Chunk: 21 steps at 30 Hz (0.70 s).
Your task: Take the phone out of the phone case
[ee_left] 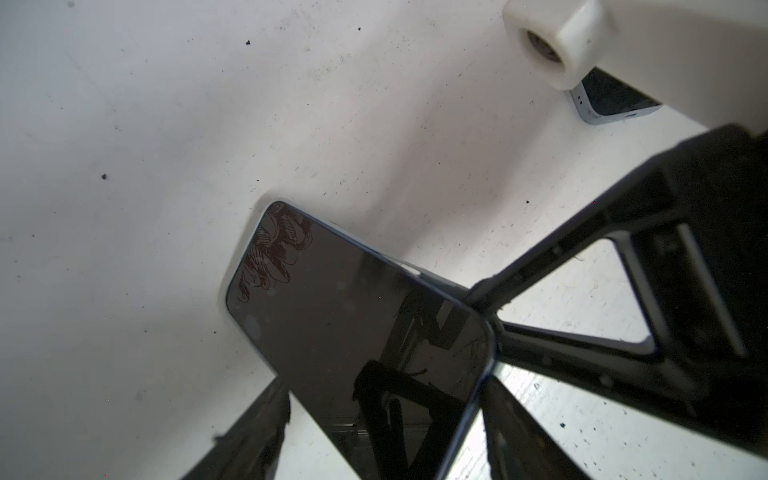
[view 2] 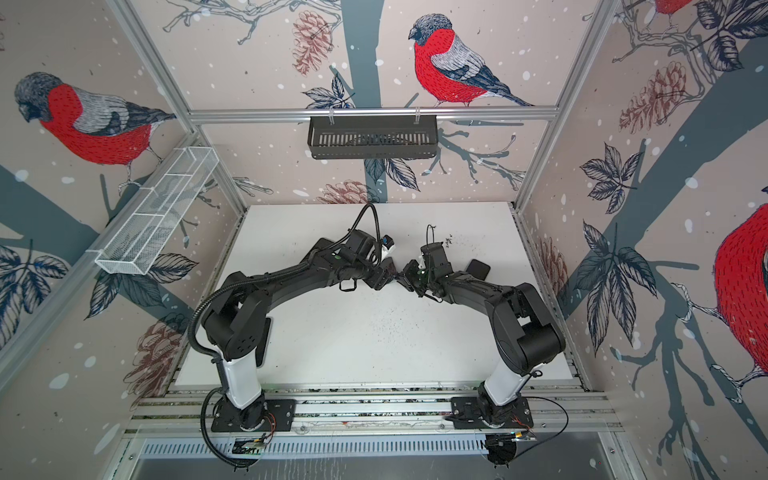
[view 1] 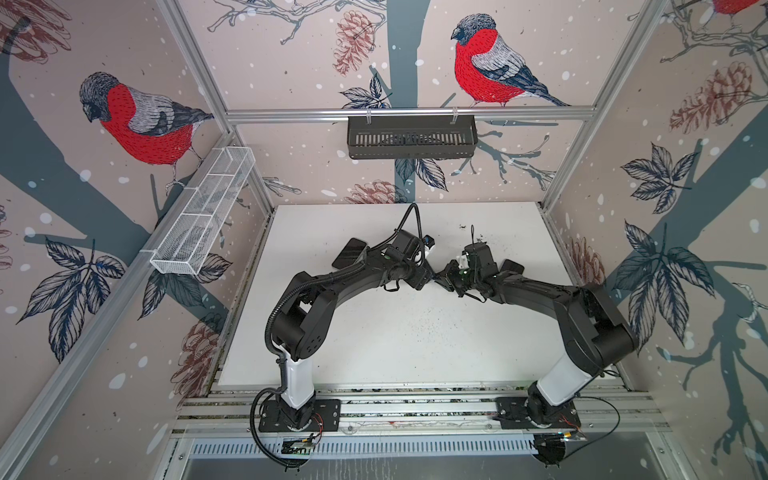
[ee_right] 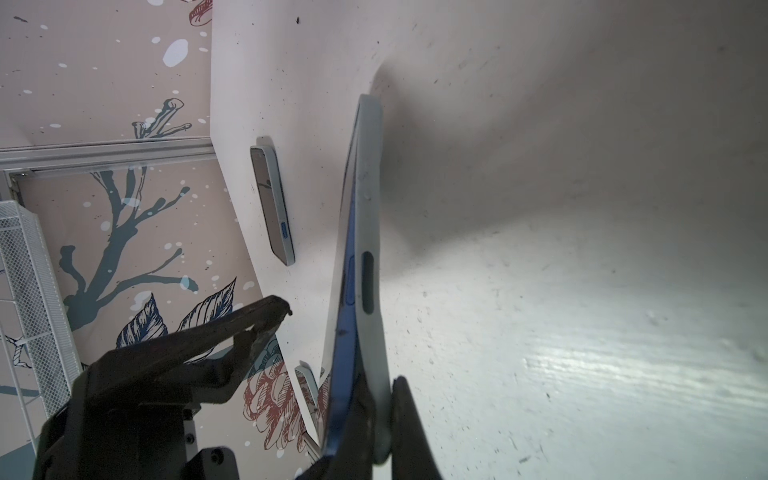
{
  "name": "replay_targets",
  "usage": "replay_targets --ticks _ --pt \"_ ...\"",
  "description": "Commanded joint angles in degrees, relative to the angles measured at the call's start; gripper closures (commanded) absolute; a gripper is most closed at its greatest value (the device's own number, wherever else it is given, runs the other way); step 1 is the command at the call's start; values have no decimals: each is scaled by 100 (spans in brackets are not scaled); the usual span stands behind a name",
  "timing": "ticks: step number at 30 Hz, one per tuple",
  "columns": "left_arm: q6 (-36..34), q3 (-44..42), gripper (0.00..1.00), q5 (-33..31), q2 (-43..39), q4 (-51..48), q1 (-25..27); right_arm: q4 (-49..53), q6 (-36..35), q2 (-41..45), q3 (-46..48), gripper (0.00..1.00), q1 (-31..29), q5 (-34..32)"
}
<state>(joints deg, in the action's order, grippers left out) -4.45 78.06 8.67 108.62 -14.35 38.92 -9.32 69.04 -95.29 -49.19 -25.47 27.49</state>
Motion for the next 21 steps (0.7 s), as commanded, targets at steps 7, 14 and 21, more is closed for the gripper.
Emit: replay_targets --ticks 7,14,21 --pt "-90 -29 38 -1198 -95 27 54 -183 22 89 -19 100 -14 343" --pt "-225 -41 41 -1707 -113 59 230 -219 48 114 9 100 -25 346" --pt "-254 -54 44 -1967 -113 123 307 -237 57 145 41 100 -36 345"
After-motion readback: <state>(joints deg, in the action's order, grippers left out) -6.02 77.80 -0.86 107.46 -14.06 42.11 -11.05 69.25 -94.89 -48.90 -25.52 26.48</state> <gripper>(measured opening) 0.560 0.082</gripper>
